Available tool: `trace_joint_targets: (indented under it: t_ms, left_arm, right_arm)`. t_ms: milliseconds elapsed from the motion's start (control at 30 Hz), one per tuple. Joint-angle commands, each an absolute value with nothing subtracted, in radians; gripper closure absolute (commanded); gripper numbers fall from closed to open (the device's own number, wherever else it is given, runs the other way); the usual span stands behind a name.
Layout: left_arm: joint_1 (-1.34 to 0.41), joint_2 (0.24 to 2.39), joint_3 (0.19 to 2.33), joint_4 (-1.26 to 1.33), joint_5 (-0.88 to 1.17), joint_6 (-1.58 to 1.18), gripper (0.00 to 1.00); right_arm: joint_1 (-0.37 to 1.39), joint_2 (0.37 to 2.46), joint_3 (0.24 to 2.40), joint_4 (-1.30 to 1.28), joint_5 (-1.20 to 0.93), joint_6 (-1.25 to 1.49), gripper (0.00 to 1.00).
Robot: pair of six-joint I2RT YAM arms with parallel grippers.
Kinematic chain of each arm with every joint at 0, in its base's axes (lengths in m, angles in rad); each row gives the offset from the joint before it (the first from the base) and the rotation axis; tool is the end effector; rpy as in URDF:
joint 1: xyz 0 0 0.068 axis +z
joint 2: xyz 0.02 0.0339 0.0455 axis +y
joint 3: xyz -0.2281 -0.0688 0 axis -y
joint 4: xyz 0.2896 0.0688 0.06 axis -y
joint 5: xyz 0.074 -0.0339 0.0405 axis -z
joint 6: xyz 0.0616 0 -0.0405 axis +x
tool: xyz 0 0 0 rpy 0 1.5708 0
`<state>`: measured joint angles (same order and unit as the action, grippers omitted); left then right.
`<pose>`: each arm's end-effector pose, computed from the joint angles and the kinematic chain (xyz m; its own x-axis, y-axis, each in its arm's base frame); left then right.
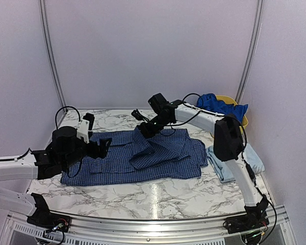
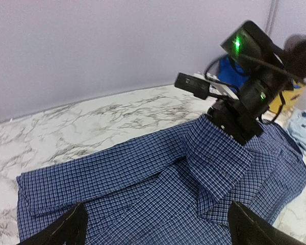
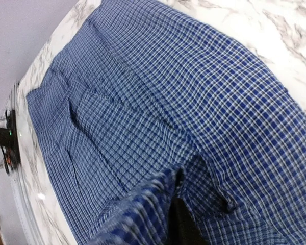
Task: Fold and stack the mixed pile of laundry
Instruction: Smooth out the rectangle-folded shirt at the center of the board.
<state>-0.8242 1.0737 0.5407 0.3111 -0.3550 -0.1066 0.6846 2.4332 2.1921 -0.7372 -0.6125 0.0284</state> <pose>0.2328 -0.2201 0.1895 -0.1973 0.0664 -0.9781 0.4395 0.8978 -0.0277 0.4101 0.3804 0.1478 -0.6641 -0.5121 -0.5447 -0.7476 0.4455 0.4926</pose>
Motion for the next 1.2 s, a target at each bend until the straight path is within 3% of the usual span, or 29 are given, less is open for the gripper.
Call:
trace_joint_targets:
  t_ms: [0,200,400,600,800,1167]
  left_arm:
    - [-0.721,1.051,0.529,0.228,-0.314,-0.376,0.01]
    - [-0.696,1.261,0.657,0.113,-0.063,-0.391,0.01]
    - [-0.698,1.453,0.797,0.161,0.082,-0.489,0.01]
    - [-0.757,1.549,0.916,0.138,0.095,-0.452,0.01]
    - [-0.926,1.703,1.172,-0.17,-0.138,-0.21,0.01]
    - [-1.019,2.027,1.478,-0.331,-0.381,-0.172,0.01]
  right_arm:
    - [0.733,2.526,2.42,-0.9,-0.649,0.013,0.56]
    - [0.673,2.236,2.049,-0.589,-0.583,0.136,0.03]
    - [0.581,2.041,1.803,-0.436,-0.617,0.221,0.02]
    - [0.548,1.949,1.612,-0.493,-0.619,0.168,0.05]
    - [0.499,1.854,1.419,-0.474,-0.593,0.217,0.05]
    - [0.47,1.818,1.209,-0.392,-0.577,0.308,0.07]
